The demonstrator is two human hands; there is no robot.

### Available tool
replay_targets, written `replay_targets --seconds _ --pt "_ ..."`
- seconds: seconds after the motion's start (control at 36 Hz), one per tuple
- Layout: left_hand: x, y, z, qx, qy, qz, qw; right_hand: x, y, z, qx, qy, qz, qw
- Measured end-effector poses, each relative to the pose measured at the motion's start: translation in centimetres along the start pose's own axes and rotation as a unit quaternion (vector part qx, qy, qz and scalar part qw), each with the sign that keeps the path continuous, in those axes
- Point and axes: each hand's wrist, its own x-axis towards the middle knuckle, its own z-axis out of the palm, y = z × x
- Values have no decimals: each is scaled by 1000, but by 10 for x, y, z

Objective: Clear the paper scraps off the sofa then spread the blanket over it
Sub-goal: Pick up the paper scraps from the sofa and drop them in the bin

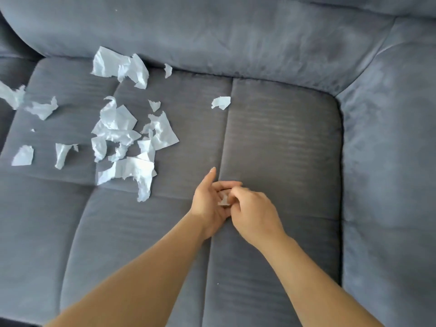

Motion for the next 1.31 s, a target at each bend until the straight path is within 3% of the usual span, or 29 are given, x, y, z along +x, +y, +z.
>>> replay_targets --seconds 0.17,0.28,0.42,0.53,0.72,0.81,0.89,0.97,1.08,1.17,1.25,1.31 --pt "-25 1 -28 31 -28 -10 999 12 -22 -36 -38 -2 -59 998" --pt "-32 10 -49 31 -14 9 999 62 -27 -51 -28 73 -28 997" --pt "-42 27 -81 75 -1 78 994 143 -44 -57 -124 109 -33 986" --pt "-51 27 -115 14 -4 92 996 176 -55 -46 -224 80 -41 970" --pt "-54 23 -121 27 -39 92 995 203 -58 -34 -299 170 -3 939" --pt "-51 26 -121 36 -48 89 994 196 -52 -29 -248 208 3 946" --pt "-51 26 -122 35 -56 83 994 173 -56 -19 -104 265 4 959" --pt "-53 26 -123 17 -61 80 995 129 -73 0 -23 295 -71 953" --pt "-55 27 -119 6 -62 72 995 53 -95 39 -35 245 -198 948" --pt "-58 26 -118 -22 -69 62 995 9 -106 67 -106 177 -279 938" --pt "-59 24 -119 1 -30 61 998 -9 -108 82 -176 71 -287 939" --pt "-61 22 -119 7 -9 77 997 -10 -107 79 -154 54 -263 951"
